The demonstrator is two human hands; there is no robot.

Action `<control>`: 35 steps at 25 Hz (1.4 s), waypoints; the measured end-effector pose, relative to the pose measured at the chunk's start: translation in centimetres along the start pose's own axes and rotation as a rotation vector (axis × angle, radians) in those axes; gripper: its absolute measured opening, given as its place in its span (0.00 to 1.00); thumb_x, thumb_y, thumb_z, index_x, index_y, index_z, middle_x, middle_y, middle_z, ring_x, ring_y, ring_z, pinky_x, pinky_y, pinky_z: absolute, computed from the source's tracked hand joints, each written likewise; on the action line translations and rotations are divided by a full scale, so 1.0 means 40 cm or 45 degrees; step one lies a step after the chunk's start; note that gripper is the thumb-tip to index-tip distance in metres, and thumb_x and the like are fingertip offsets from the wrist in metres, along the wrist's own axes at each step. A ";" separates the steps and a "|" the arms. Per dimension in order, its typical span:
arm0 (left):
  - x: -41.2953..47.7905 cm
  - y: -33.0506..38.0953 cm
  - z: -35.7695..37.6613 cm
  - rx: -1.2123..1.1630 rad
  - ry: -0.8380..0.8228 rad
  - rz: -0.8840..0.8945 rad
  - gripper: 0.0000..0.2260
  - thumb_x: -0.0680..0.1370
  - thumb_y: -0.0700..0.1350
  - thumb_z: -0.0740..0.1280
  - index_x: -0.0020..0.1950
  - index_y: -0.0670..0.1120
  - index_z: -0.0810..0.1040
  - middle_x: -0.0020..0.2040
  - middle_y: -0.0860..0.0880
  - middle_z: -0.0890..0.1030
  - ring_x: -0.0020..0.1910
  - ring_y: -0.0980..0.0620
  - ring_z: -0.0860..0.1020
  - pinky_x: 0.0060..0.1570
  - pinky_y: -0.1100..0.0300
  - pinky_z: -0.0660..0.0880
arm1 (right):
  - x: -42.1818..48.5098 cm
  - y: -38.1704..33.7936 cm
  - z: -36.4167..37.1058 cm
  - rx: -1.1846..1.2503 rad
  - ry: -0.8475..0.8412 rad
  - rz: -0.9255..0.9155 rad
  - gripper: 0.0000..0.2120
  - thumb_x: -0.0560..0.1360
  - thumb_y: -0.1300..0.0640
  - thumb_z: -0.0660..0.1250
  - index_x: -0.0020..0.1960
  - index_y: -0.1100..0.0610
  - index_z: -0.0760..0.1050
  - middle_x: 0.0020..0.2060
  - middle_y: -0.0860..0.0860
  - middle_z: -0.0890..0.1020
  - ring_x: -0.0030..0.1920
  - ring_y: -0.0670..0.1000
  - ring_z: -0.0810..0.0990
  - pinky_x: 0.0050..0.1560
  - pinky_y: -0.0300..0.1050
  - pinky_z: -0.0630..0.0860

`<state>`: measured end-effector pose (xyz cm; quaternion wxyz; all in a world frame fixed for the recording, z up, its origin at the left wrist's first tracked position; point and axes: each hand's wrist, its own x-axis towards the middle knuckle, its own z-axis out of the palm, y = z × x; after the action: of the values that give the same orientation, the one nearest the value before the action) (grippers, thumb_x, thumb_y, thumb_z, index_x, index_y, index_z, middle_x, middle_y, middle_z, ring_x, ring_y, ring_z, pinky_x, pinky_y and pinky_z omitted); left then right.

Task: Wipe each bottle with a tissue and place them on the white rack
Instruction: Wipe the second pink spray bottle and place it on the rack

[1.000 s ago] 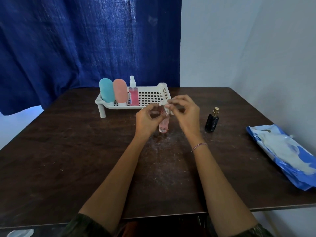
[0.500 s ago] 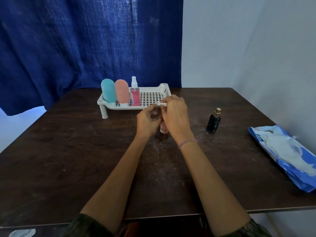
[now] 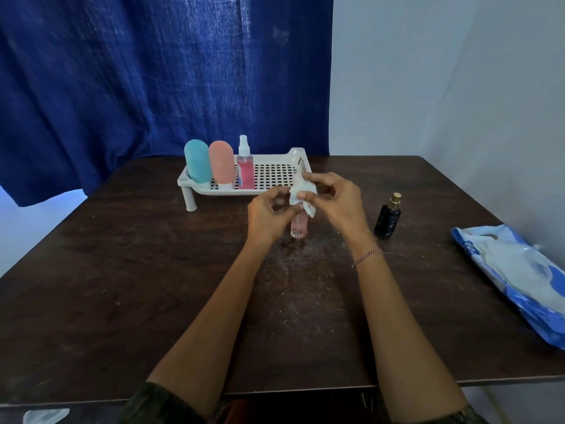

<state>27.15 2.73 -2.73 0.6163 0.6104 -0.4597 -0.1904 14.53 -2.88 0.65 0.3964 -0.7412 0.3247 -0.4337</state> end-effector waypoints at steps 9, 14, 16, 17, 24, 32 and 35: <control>-0.008 0.011 0.008 -0.024 -0.027 0.052 0.13 0.71 0.32 0.71 0.55 0.38 0.79 0.45 0.49 0.81 0.41 0.64 0.79 0.46 0.71 0.76 | 0.022 -0.070 0.058 -0.793 0.196 -0.024 0.13 0.76 0.56 0.65 0.52 0.66 0.78 0.52 0.56 0.78 0.47 0.50 0.78 0.37 0.32 0.68; -0.001 0.003 -0.001 -0.076 -0.046 0.019 0.13 0.69 0.36 0.75 0.51 0.46 0.79 0.44 0.51 0.82 0.45 0.56 0.82 0.48 0.65 0.79 | 0.043 -0.059 0.026 0.042 -0.039 0.401 0.08 0.75 0.58 0.65 0.47 0.61 0.81 0.48 0.53 0.82 0.45 0.48 0.81 0.38 0.36 0.78; 0.000 -0.001 0.000 -0.093 -0.052 0.020 0.13 0.68 0.36 0.75 0.51 0.45 0.80 0.45 0.49 0.83 0.46 0.54 0.82 0.49 0.61 0.79 | 0.041 -0.048 0.002 0.411 -0.136 0.530 0.06 0.75 0.59 0.67 0.46 0.61 0.80 0.49 0.57 0.83 0.45 0.50 0.82 0.48 0.45 0.80; 0.001 -0.002 0.001 -0.100 -0.058 0.020 0.13 0.68 0.36 0.75 0.51 0.44 0.81 0.46 0.48 0.84 0.47 0.53 0.82 0.50 0.58 0.79 | 0.040 -0.045 -0.005 0.445 -0.174 0.538 0.06 0.74 0.59 0.68 0.46 0.62 0.80 0.48 0.58 0.83 0.45 0.50 0.82 0.50 0.46 0.80; -0.009 -0.006 0.024 -0.032 -0.077 0.117 0.14 0.70 0.37 0.74 0.56 0.42 0.81 0.50 0.47 0.83 0.52 0.50 0.81 0.58 0.53 0.77 | 0.050 -0.021 0.004 0.170 0.112 0.496 0.17 0.74 0.50 0.68 0.40 0.65 0.80 0.36 0.55 0.83 0.35 0.47 0.80 0.34 0.35 0.75; -0.007 -0.006 0.015 0.090 0.036 0.122 0.19 0.72 0.35 0.71 0.63 0.41 0.77 0.56 0.45 0.82 0.54 0.53 0.80 0.59 0.55 0.76 | 0.014 -0.007 0.017 -0.010 0.017 0.243 0.17 0.71 0.58 0.72 0.59 0.61 0.77 0.54 0.51 0.78 0.53 0.48 0.78 0.53 0.41 0.77; -0.015 0.002 0.016 0.122 0.065 0.182 0.23 0.71 0.35 0.72 0.65 0.46 0.75 0.54 0.47 0.82 0.51 0.56 0.80 0.55 0.60 0.77 | -0.001 -0.015 0.043 -0.315 0.232 0.148 0.18 0.69 0.55 0.74 0.56 0.61 0.78 0.52 0.52 0.78 0.51 0.48 0.78 0.45 0.33 0.74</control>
<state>26.30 2.84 -2.95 0.6100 0.6093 -0.4950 -0.1082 16.16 -2.03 0.62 0.2953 -0.7219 0.4524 -0.4323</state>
